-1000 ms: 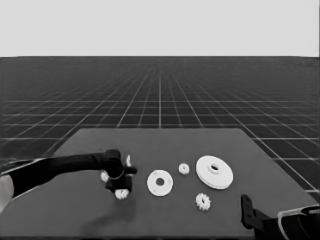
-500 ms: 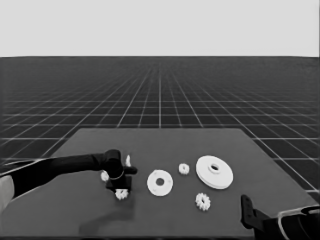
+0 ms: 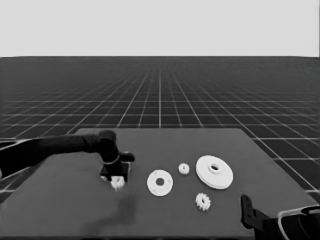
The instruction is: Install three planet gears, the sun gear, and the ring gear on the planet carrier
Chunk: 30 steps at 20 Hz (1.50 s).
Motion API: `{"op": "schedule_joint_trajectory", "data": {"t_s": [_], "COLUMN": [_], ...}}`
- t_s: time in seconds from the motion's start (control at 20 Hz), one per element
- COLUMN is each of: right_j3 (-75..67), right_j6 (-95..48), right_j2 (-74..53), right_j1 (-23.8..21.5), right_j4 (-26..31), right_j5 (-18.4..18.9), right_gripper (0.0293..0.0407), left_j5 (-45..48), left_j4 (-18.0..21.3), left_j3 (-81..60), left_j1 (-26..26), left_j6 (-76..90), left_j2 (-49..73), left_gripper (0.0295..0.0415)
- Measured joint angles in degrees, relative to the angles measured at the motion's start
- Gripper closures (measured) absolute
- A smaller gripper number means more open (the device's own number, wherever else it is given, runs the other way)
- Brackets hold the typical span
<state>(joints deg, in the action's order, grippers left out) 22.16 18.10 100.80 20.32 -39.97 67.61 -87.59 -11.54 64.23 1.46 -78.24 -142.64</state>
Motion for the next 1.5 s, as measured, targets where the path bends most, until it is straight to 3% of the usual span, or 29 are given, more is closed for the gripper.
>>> {"op": "schedule_joint_trajectory", "data": {"t_s": [0.2,0.3,0.4,0.7,0.75,0.85,1.2,1.3,1.35,1.5], "right_j3": [0.0,0.0,0.0,0.0,0.0,0.0,0.0,0.0,0.0,0.0], "right_j6": [0.0,0.0,0.0,0.0,0.0,0.0,0.0,0.0,0.0,0.0], "right_j2": [0.0,0.0,0.0,0.0,0.0,0.0,0.0,0.0,0.0,0.0], "right_j1": [0.0,0.0,0.0,0.0,0.0,0.0,0.0,0.0,0.0,0.0], "right_j4": [0.0,0.0,0.0,0.0,0.0,0.0,0.0,0.0,0.0,0.0], "right_j5": [0.0,0.0,0.0,0.0,0.0,0.0,0.0,0.0,0.0,0.0], "right_gripper": [0.0315,0.0315,0.0315,0.0315,0.0315,0.0315,0.0315,0.0315,0.0315,0.0315], "left_j5": [-0.08,-2.08,-2.21,-2.17,-1.82,-1.03,-0.4,-0.39,-0.39,-0.39], "left_j4": [0.52,0.44,0.57,0.62,-3.52,-7.25,-9.06,-9.09,-9.09,-9.1], "left_j3": [-0.07,6.67,11.84,15.2,16.88,19.33,20.89,20.92,20.92,20.93], "left_j1": [-0.48,-0.68,-0.72,-0.73,3.14,7.26,9.02,9.05,9.06,9.06], "left_j6": [-0.04,-9.62,-10.42,-10.21,-8.92,-7.18,-6.14,-6.13,-6.13,-6.13], "left_j2": [0.02,-15.66,-22.46,-25.58,-25.92,-26.4,-26.74,-26.75,-26.75,-26.75], "left_gripper": [0.0398,0.0398,0.0398,0.0398,0.0398,0.0398,0.0398,0.0339,0.033,0.0326]}}
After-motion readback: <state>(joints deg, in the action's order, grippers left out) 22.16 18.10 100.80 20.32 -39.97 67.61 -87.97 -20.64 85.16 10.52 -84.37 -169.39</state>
